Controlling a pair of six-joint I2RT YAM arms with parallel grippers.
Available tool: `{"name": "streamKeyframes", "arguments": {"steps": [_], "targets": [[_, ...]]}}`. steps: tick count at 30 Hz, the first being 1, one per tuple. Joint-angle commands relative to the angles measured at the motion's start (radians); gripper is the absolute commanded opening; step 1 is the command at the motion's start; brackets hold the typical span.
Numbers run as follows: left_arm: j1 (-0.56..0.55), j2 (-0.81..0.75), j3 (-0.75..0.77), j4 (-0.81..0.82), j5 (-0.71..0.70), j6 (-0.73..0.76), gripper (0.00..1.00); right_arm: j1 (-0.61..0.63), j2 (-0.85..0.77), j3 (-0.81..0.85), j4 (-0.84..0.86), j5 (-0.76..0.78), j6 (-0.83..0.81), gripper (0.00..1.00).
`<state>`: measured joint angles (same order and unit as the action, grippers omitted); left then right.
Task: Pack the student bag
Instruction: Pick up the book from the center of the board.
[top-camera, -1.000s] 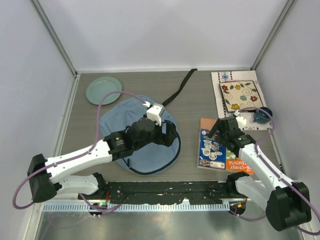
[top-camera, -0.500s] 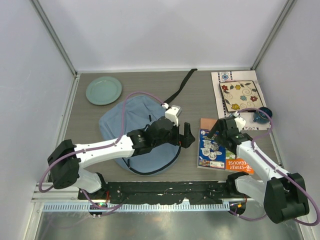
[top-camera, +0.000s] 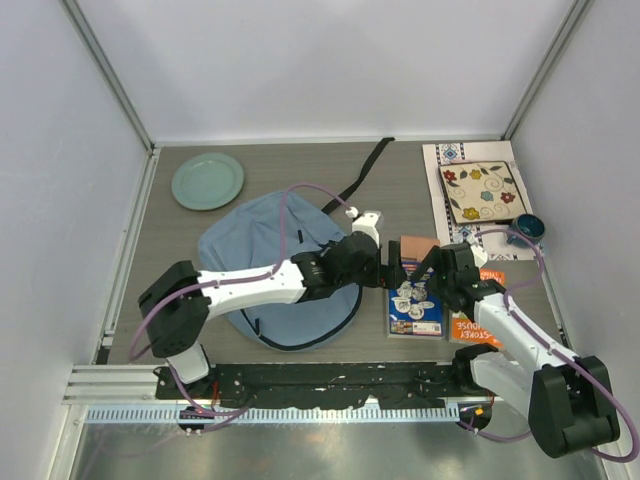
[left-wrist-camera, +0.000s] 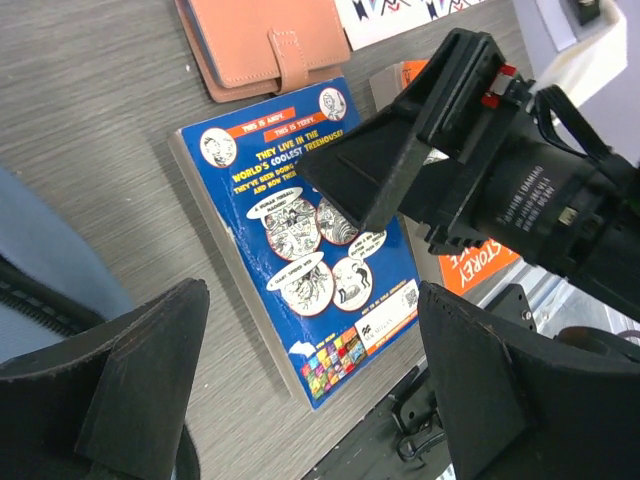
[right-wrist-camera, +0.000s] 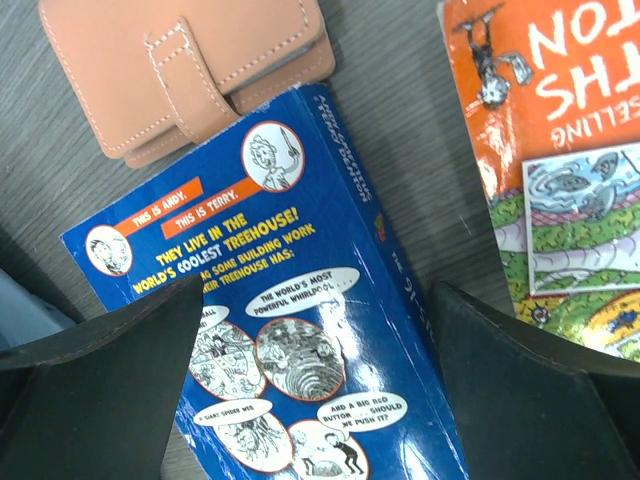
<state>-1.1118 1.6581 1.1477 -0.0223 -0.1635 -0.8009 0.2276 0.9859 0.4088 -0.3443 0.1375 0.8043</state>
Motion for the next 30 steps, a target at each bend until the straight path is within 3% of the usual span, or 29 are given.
{"name": "streamKeyframes", "arguments": {"steps": [1,10,20,30], "targets": [[-0.013,0.072,0.086,-0.064,0.027,-0.079,0.87,0.001,-0.032,-0.002,-0.074,0.007,0.045,1.00],[-0.017,0.187,0.083,-0.097,0.036,-0.215,0.79,-0.004,-0.027,0.001,-0.076,-0.027,0.050,1.00],[-0.022,0.298,0.069,0.042,0.220,-0.250,0.72,-0.004,-0.039,-0.024,-0.041,-0.099,0.039,0.83],[-0.022,0.319,0.081,0.091,0.240,-0.261,0.56,-0.002,-0.095,-0.024,-0.036,-0.176,0.032,0.71]]}}
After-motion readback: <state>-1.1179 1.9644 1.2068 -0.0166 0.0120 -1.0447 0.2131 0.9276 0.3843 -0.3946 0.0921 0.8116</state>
